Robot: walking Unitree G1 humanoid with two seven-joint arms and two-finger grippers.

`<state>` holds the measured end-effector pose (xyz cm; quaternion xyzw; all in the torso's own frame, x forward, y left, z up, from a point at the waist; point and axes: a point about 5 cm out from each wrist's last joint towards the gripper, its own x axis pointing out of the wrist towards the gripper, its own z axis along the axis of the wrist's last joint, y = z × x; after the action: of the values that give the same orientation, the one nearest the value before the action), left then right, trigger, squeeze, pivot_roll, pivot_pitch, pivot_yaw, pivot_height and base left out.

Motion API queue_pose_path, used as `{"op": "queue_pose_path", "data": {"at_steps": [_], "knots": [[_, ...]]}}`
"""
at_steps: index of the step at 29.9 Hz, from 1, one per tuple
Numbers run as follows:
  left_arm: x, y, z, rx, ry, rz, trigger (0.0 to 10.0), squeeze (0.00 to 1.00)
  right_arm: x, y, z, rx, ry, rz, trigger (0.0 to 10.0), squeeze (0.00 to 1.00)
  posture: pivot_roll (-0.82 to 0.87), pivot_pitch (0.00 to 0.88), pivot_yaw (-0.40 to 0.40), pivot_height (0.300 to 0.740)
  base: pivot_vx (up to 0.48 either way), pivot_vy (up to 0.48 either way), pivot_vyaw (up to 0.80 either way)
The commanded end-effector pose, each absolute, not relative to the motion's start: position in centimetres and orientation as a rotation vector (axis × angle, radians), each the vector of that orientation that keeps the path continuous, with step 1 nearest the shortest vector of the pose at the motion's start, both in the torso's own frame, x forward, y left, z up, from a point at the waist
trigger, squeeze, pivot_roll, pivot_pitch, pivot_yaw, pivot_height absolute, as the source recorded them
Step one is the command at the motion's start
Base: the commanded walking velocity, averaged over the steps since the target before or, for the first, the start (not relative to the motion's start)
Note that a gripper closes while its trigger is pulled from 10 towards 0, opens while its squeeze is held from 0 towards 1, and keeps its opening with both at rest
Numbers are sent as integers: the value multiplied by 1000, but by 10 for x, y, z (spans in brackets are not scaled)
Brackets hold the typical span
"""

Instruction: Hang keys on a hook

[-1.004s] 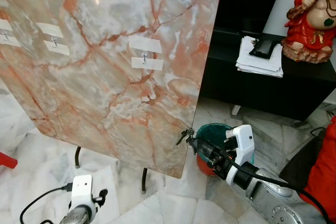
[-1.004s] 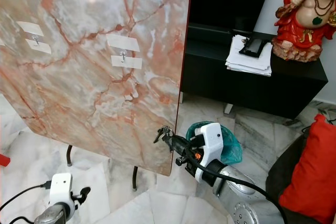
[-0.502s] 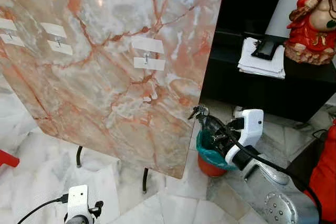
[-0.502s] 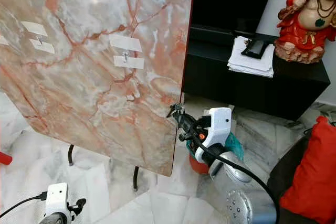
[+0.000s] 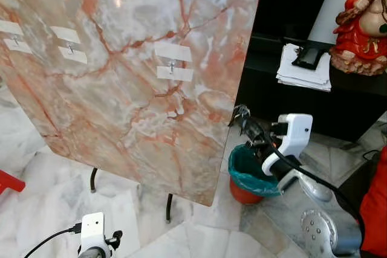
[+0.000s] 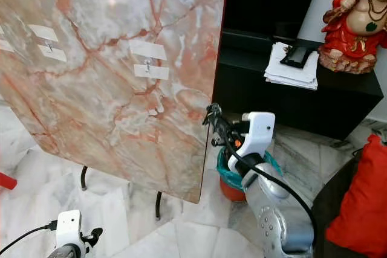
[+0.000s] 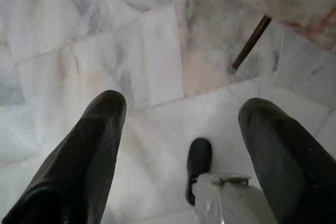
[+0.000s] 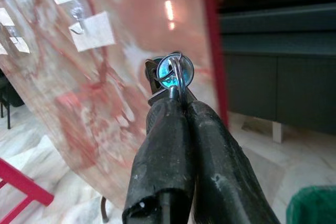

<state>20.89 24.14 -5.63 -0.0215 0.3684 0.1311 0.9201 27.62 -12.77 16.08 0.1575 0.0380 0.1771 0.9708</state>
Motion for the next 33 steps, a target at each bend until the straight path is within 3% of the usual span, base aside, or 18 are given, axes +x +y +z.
{"op": "queue_pose_path", "data": {"at_steps": [1, 33], "knots": [[206, 245, -57, -61, 760, 290, 10000, 0, 279, -123, 161, 309, 75, 356, 10000, 0, 3, 54, -16, 740, 0, 420, 0], [210, 244, -55, -83, 741, 281, 10000, 0, 294, -117, 164, 286, 23, 318, 10000, 0, 11, 62, -6, 740, 0, 400, 0]]}}
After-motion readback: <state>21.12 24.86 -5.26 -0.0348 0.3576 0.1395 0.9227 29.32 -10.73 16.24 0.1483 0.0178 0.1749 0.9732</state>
